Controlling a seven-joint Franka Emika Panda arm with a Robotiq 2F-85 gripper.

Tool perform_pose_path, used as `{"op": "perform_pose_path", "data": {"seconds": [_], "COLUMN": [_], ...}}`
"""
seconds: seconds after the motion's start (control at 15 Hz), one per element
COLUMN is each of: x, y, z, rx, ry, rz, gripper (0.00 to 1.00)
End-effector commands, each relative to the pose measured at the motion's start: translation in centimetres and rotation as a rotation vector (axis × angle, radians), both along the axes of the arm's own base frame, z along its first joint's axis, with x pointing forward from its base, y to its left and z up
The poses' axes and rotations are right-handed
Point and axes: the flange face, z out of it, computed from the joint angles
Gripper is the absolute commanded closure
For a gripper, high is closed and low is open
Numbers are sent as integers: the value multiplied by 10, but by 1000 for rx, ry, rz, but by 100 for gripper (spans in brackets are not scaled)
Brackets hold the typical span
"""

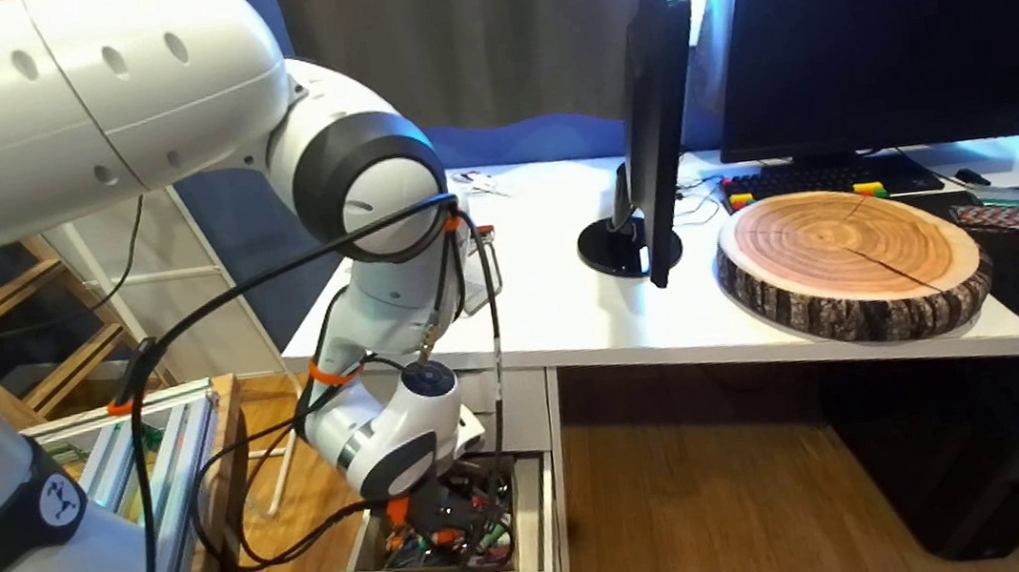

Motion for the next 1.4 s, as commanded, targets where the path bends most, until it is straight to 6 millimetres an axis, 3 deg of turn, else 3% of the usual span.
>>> {"op": "perform_pose_path", "data": {"seconds": [0.0, 0.4, 0.53, 0.67, 0.73, 0.87, 1.07, 1.2, 1.27, 1.33], "x": [3, 9, 10, 10, 10, 9, 10, 10, 10, 10], "y": [4, 2, 1, 1, 0, 1, 3, 3, 3, 4], "z": [-14, -11, -11, -12, -12, -12, -13, -13, -13, -13], "rx": [-26, -69, -77, -82, -84, -85, -85, -84, -84, -84], "ry": [-27, -38, -43, -42, -41, -38, -32, -30, -29, -30], "rz": [-32, -71, -81, -85, -88, -91, -91, -89, -90, -90], "gripper": [0, 1, 13, 35, 38, 33, 6, 0, 0, 19]}}
